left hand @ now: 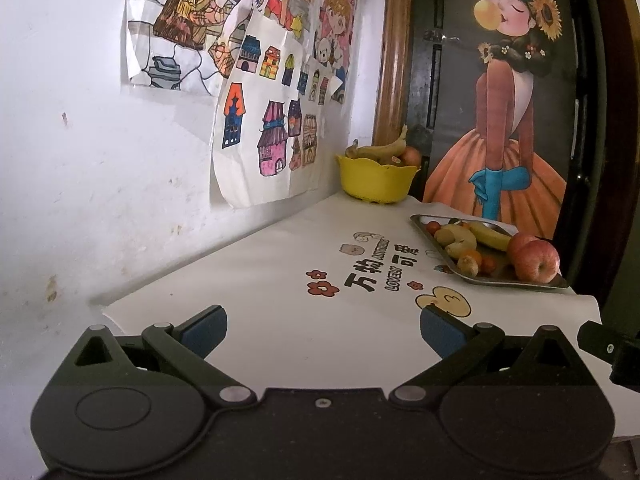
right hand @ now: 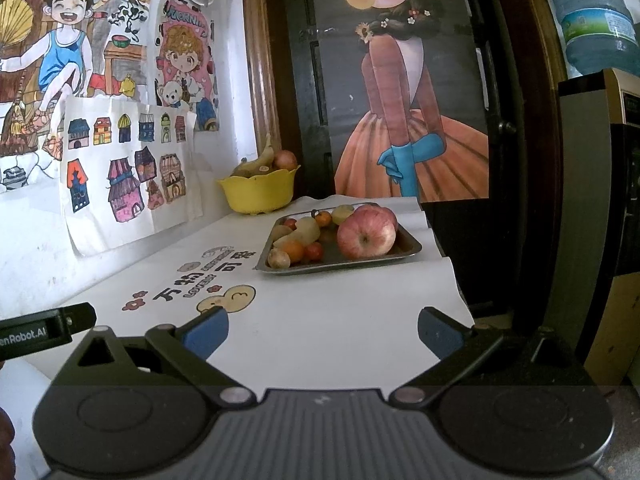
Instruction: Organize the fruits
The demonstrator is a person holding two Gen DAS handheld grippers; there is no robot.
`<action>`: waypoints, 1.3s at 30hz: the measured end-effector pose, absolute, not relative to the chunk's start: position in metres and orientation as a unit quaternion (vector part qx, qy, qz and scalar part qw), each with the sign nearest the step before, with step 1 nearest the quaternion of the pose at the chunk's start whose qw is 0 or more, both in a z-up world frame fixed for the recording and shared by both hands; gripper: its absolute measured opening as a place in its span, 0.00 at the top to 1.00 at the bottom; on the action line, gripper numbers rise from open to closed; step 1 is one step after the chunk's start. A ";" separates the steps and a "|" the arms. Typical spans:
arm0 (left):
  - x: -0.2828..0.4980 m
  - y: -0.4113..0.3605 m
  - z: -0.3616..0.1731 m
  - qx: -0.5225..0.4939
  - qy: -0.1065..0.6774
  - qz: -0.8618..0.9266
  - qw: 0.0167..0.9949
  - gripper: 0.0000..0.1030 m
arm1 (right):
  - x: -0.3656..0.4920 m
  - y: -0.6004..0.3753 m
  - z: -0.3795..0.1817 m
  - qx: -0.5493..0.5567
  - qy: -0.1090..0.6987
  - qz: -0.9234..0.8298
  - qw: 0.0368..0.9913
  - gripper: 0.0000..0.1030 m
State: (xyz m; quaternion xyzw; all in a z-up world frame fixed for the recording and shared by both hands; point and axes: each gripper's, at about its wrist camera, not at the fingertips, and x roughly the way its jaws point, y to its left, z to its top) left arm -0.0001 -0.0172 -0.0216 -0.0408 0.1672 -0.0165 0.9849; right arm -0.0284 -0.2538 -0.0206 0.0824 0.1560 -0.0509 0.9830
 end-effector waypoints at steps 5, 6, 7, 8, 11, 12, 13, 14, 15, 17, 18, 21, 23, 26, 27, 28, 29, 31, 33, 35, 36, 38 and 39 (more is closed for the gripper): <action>0.001 -0.018 -0.023 -0.038 0.169 -0.019 0.985 0.01 | -0.029 -0.255 -0.021 0.083 0.157 -0.051 0.983 0.00; 0.001 -0.018 -0.023 -0.038 0.170 -0.019 0.985 0.01 | -0.029 -0.255 -0.021 0.083 0.157 -0.051 0.983 0.00; 0.001 -0.018 -0.023 -0.038 0.170 -0.019 0.985 0.01 | -0.028 -0.254 -0.022 0.084 0.158 -0.051 0.983 0.00; 0.001 -0.019 -0.023 -0.037 0.170 -0.019 0.984 0.01 | -0.028 -0.254 -0.022 0.084 0.159 -0.051 0.982 0.00; 0.002 -0.019 -0.024 -0.037 0.172 -0.018 0.984 0.01 | -0.027 -0.254 -0.024 0.085 0.161 -0.052 0.982 0.00; 0.002 -0.019 -0.024 -0.037 0.172 -0.018 0.984 0.01 | -0.027 -0.254 -0.024 0.086 0.162 -0.052 0.982 0.00; 0.002 -0.019 -0.024 -0.037 0.173 -0.018 0.984 0.01 | -0.027 -0.254 -0.024 0.086 0.162 -0.052 0.982 0.00; 0.003 -0.019 -0.024 -0.038 0.173 -0.018 0.984 0.01 | -0.027 -0.254 -0.024 0.086 0.162 -0.052 0.982 0.00; 0.003 -0.019 -0.024 -0.038 0.173 -0.018 0.984 0.01 | -0.027 -0.254 -0.024 0.086 0.162 -0.052 0.982 0.00; 0.003 -0.019 -0.024 -0.038 0.173 -0.018 0.984 0.01 | -0.027 -0.254 -0.024 0.085 0.163 -0.052 0.981 0.00; 0.003 -0.018 -0.024 -0.038 0.173 -0.017 0.984 0.01 | -0.027 -0.254 -0.025 0.086 0.164 -0.052 0.981 0.00; 0.003 -0.019 -0.025 -0.038 0.175 -0.018 0.984 0.01 | -0.026 -0.254 -0.025 0.085 0.164 -0.052 0.981 0.00; 0.003 -0.019 -0.026 -0.038 0.176 -0.017 0.983 0.01 | -0.026 -0.254 -0.025 0.085 0.165 -0.052 0.981 0.00; 0.003 -0.019 -0.026 -0.039 0.178 -0.016 0.983 0.01 | -0.027 -0.254 -0.026 0.084 0.166 -0.052 0.981 0.00; 0.003 -0.019 -0.026 -0.039 0.178 -0.016 0.983 0.01 | -0.026 -0.254 -0.025 0.084 0.166 -0.052 0.981 0.00; 0.003 -0.019 -0.026 -0.040 0.179 -0.016 0.983 0.01 | -0.027 -0.254 -0.025 0.084 0.166 -0.052 0.981 0.00; 0.003 -0.019 -0.027 -0.040 0.180 -0.016 0.983 0.01 | -0.026 -0.254 -0.025 0.085 0.166 -0.052 0.981 0.00; 0.003 -0.019 -0.027 -0.040 0.181 -0.016 0.983 0.01 | -0.027 -0.254 -0.025 0.084 0.166 -0.052 0.981 0.00; 0.003 -0.019 -0.027 -0.040 0.180 -0.017 0.983 0.01 | -0.027 -0.254 -0.025 0.084 0.165 -0.052 0.981 0.00; 0.003 -0.020 -0.027 -0.039 0.179 -0.017 0.983 0.01 | -0.027 -0.254 -0.025 0.085 0.165 -0.051 0.981 0.00; 0.003 -0.020 -0.027 -0.039 0.179 -0.016 0.983 0.01 | -0.027 -0.254 -0.025 0.084 0.165 -0.050 0.981 0.00; 0.003 -0.020 -0.027 -0.037 0.179 -0.015 0.983 0.01 | -0.026 -0.254 -0.025 0.084 0.165 -0.050 0.981 0.00; 0.003 -0.021 -0.027 -0.036 0.179 -0.014 0.983 0.01 | -0.027 -0.254 -0.025 0.084 0.165 -0.050 0.981 0.00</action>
